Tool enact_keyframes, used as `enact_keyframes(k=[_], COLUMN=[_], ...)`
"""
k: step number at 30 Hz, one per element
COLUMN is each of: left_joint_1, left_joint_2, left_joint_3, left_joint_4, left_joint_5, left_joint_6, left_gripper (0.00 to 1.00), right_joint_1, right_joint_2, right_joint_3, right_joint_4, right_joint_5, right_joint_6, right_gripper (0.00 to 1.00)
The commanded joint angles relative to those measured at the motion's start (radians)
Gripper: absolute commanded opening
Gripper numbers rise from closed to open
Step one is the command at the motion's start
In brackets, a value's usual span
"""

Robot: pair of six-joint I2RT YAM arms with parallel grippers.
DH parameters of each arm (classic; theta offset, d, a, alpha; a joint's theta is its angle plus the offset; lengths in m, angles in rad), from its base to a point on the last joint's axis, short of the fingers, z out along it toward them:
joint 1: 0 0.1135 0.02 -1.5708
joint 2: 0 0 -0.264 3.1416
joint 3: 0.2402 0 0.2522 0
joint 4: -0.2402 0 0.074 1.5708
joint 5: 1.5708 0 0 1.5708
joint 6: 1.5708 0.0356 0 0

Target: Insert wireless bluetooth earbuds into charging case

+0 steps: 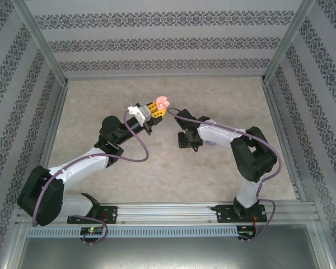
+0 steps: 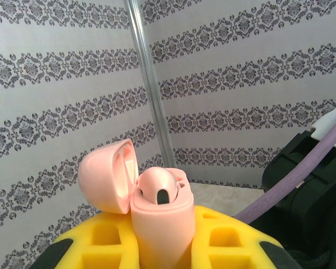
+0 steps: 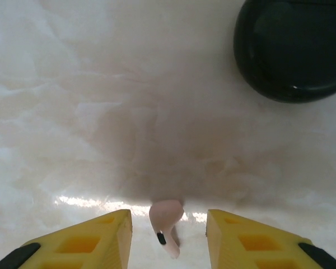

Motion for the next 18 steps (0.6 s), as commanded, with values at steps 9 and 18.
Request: enact_keyframes(k=[9, 18], left_joint_1=[-0.014, -0.014], left_joint_2=[-0.026, -0.019], left_joint_3=[-0.018, -0.014], left_joint_4=[0.018, 0.018], left_joint_5=[-0.006, -0.007], left_joint_6=[-0.003, 0.001], left_gripper=[0.00, 0.00], right_joint_1=[0.013, 0.023], right_joint_2=[0.085, 0.079], right_joint_3=[0.054, 0.031], right_joint_4=[-0.025, -0.026], right_joint_5=[0.032, 0.031], right_joint_6=[-0.024, -0.027], right_gripper=[0.37, 0.36])
